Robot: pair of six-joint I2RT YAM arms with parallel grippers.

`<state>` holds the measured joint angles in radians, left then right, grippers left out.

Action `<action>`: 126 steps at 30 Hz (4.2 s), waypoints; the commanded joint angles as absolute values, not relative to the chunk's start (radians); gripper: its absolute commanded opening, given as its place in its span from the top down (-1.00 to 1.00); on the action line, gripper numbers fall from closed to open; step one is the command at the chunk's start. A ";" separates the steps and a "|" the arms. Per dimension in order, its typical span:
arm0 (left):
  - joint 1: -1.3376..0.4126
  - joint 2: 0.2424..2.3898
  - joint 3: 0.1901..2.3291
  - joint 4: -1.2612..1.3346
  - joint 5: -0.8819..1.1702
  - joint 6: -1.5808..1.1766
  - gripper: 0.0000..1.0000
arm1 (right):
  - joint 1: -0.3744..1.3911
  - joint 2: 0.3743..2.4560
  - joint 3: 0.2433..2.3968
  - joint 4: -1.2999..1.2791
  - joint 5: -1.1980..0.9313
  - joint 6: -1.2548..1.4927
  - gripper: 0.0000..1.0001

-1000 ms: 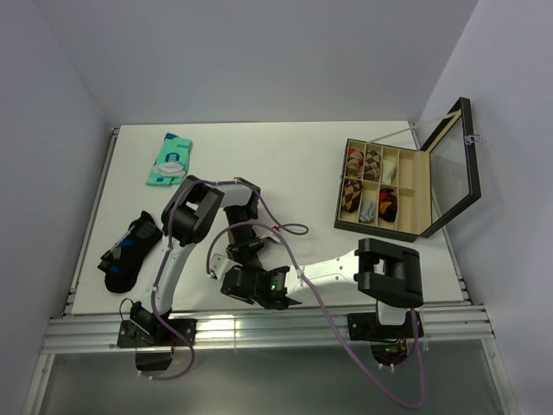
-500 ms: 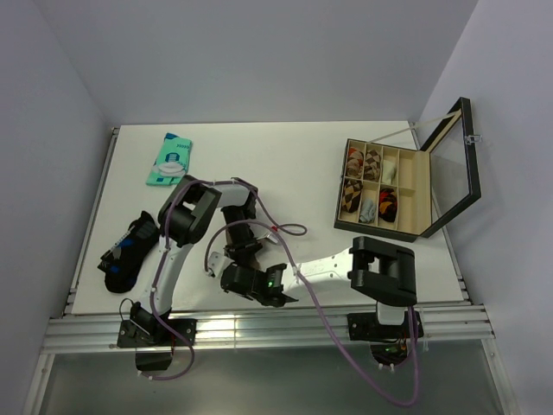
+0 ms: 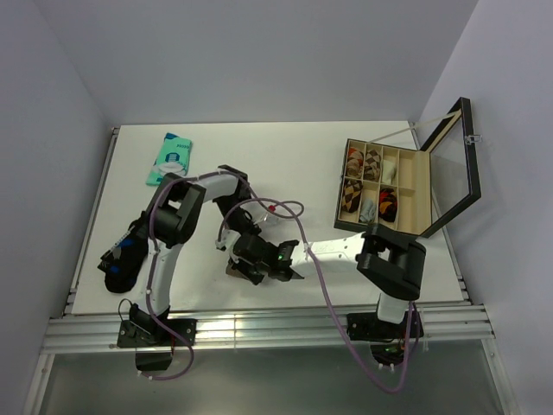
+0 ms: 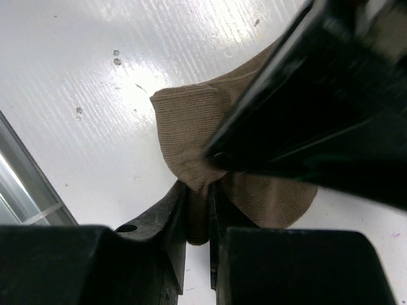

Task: Roll the socks
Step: Roll the sock at the center of the board.

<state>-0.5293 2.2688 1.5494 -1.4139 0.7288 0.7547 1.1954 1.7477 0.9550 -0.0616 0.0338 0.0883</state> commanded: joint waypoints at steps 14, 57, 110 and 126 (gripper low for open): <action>-0.322 1.959 1.470 -0.836 0.703 0.381 0.32 | 1.135 1.753 1.084 -0.386 -0.198 0.114 1.00; -0.549 0.956 0.632 -0.483 0.525 0.828 -0.16 | 0.785 2.263 1.502 -0.589 -0.919 0.195 0.94; -0.787 1.241 0.538 -0.337 0.560 0.871 0.99 | 0.620 1.639 0.988 -0.130 -0.496 0.508 0.09; -0.479 1.943 1.153 -1.179 0.954 1.259 0.99 | 0.802 0.962 0.617 -0.012 0.101 0.401 0.03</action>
